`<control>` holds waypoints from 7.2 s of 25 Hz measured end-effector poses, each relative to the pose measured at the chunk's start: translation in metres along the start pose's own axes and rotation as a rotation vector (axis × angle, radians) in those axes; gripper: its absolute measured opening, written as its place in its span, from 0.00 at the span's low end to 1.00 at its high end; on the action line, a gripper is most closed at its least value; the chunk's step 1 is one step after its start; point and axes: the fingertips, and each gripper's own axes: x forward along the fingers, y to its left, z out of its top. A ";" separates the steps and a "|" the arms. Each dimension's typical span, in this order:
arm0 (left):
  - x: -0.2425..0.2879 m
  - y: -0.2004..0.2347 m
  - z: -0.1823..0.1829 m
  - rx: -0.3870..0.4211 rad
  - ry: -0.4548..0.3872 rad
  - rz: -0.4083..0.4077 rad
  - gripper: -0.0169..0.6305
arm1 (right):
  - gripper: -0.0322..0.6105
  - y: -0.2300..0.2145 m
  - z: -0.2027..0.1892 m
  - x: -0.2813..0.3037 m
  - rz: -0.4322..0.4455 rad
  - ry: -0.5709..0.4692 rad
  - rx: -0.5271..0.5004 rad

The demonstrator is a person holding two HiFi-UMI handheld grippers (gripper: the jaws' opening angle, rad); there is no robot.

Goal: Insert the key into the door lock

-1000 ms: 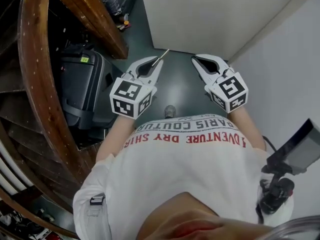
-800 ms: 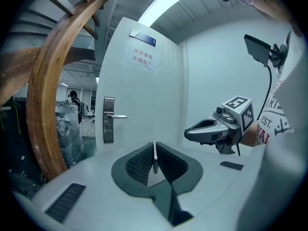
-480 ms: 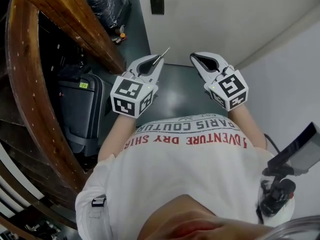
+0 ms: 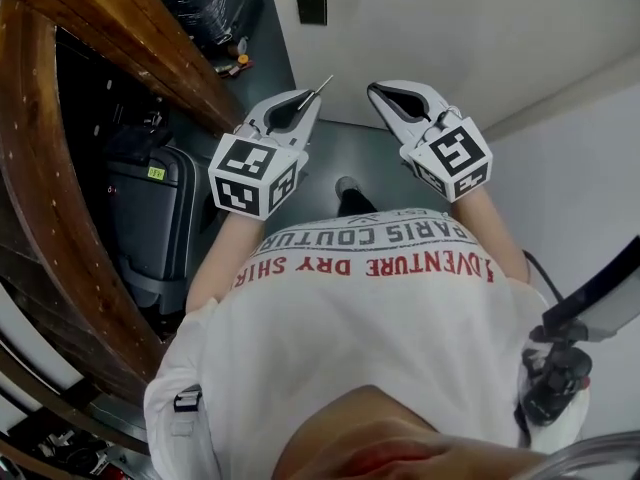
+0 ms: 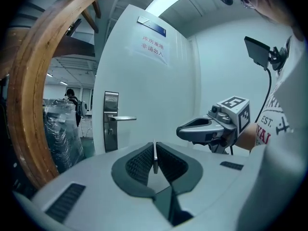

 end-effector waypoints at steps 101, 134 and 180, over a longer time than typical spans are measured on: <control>0.214 0.205 -0.013 -1.413 -0.557 -0.047 0.06 | 0.29 -0.187 -0.003 0.147 -0.050 -0.076 0.044; 0.231 0.215 -0.005 -1.372 -0.580 -0.085 0.06 | 0.28 -0.191 -0.006 0.152 -0.055 -0.066 0.024; -0.217 -0.487 -0.141 0.075 -0.011 -0.227 0.03 | 0.05 0.307 -0.131 -0.425 0.055 0.062 0.164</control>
